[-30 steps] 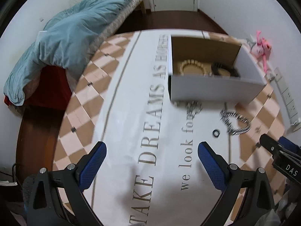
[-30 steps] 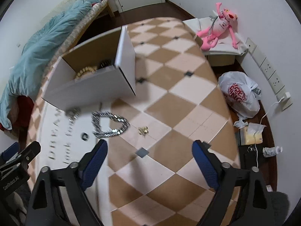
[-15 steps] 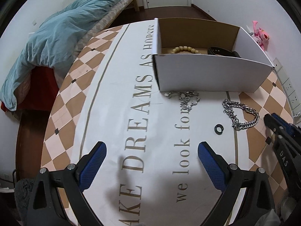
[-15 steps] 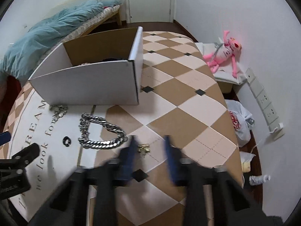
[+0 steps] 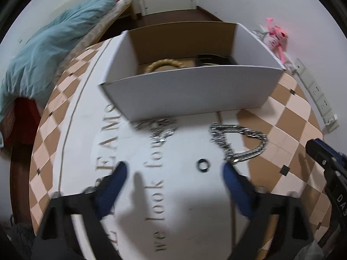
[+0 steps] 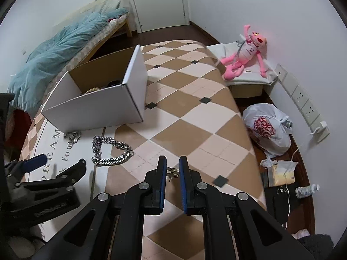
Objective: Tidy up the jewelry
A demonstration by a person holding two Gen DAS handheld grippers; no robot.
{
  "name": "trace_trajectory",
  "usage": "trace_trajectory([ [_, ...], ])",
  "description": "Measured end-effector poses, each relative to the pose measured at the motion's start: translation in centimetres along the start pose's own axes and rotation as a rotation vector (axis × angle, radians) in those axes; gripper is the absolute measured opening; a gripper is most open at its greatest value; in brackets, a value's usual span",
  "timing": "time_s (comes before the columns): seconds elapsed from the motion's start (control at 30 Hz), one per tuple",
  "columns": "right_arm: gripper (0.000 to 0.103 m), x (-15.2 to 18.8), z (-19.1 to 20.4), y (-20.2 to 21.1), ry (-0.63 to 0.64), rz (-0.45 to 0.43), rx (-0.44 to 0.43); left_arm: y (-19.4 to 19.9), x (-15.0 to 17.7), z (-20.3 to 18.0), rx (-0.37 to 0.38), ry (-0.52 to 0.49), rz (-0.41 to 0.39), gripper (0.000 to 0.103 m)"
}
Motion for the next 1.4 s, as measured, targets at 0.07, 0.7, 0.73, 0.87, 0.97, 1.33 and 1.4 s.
trace_trajectory([
  [0.07, 0.012, -0.2, -0.5, 0.3, -0.010, -0.005, 0.004, -0.1, -0.2, -0.8, 0.024, -0.019, -0.007, 0.040],
  [0.7, 0.012, -3.8, 2.4, 4.2, -0.007, -0.059, -0.101, 6.1, -3.6, -0.4, 0.107, -0.013, -0.116, 0.010],
  [0.73, 0.012, -4.5, 3.1, 4.4, -0.004, -0.060, -0.120, 6.8, -4.3, -0.1, 0.115, -0.005, -0.127, 0.010],
  [0.87, 0.012, -8.3, 6.1, 4.4, 0.024, -0.056, -0.190, 8.6, -8.3, 1.8, 0.182, 0.046, -0.135, 0.010],
  [0.97, 0.012, -11.2, 8.3, 3.1, 0.046, -0.013, -0.238, 7.8, -11.4, 3.1, 0.233, 0.078, -0.094, 0.010],
  [1.33, 0.012, -15.7, 11.0, -6.0, 0.149, 0.249, -0.150, 2.8, -15.9, 5.8, 0.215, 0.100, 0.033, 0.010],
  [1.4, 0.013, -15.7, 10.7, -6.5, 0.151, 0.270, -0.139, 2.3, -16.1, 6.0, 0.204, 0.106, 0.054, 0.012],
])
Point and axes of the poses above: each gripper's, at about its wrist camera, not at the fingertips, and y roughly against the way its jaws point, z to its left, x to its underside, the point moved 10 cm from there along -y, roughly the way its jaws point, and after that the axes turned 4 degrees about -y, right-handed, at the moved point
